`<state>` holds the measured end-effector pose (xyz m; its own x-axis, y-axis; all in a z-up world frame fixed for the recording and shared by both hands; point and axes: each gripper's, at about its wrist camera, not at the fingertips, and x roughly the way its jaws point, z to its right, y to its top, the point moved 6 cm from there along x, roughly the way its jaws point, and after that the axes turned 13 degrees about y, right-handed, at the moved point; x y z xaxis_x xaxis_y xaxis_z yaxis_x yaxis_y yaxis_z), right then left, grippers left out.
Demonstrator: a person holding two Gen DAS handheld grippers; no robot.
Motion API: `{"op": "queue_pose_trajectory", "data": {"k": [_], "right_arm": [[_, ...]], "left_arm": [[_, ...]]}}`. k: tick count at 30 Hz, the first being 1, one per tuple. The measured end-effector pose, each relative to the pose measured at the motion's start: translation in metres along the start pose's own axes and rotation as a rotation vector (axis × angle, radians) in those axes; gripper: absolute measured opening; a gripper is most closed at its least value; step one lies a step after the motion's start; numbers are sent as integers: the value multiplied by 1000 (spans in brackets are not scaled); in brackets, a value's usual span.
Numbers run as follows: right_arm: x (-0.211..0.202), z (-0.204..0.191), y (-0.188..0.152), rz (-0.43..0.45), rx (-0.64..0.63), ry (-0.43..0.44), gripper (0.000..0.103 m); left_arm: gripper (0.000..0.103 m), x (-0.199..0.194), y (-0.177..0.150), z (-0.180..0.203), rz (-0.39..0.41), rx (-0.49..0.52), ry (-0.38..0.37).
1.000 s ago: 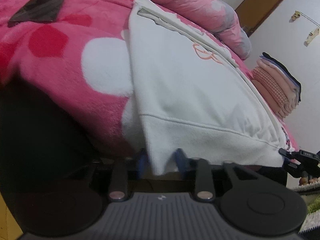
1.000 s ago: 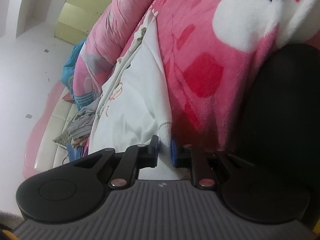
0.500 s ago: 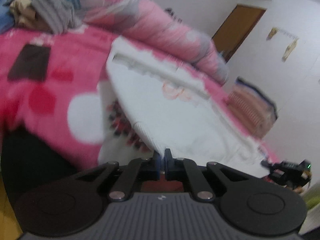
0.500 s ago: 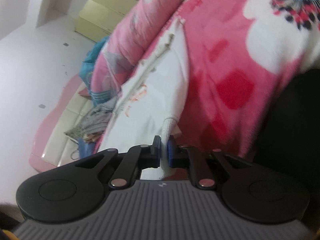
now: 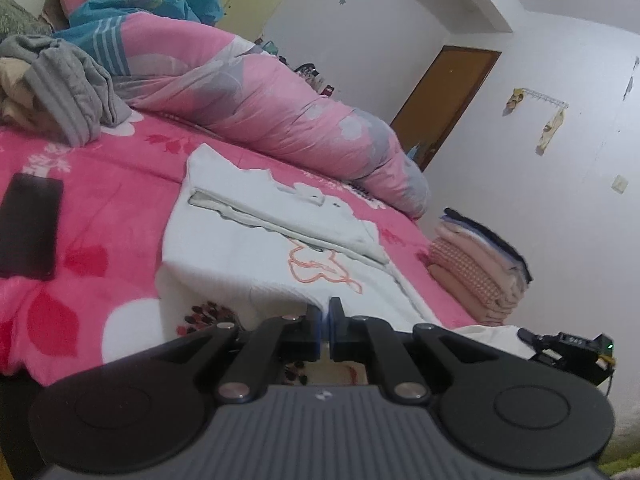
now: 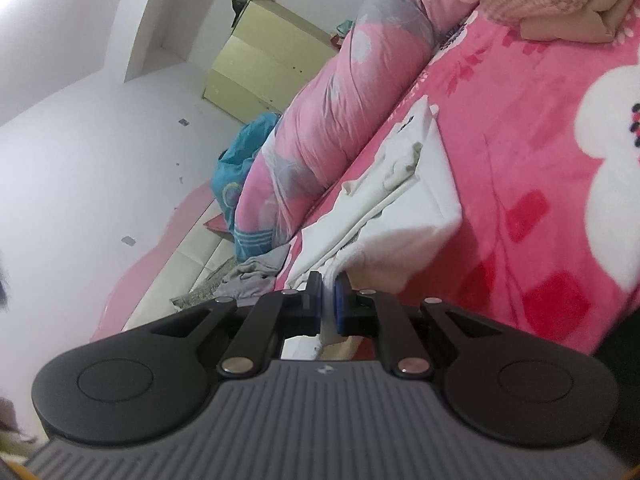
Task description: Fold clothes
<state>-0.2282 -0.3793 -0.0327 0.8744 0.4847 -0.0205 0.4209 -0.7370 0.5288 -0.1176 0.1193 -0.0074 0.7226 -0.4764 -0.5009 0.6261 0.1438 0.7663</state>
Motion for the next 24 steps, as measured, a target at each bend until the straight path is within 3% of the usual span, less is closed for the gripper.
{"op": "queue_pose_trajectory", "data": {"k": [7,11,15,24], "right_arm": [[2,10,-7,-2,26,-15,5],[3,14,-3,-1,27,-17,5],[22,11,19,-14,-8,-6,5],[111,32,99,12,-37,20,5]], "left_arm": [[4,2,-9,-9,-15,-28,13],[4,4,2,-11,19,-51,-6],[4,20,28,-5,67,-36,-15],[4,109,122,-13,166,-72,17]]}}
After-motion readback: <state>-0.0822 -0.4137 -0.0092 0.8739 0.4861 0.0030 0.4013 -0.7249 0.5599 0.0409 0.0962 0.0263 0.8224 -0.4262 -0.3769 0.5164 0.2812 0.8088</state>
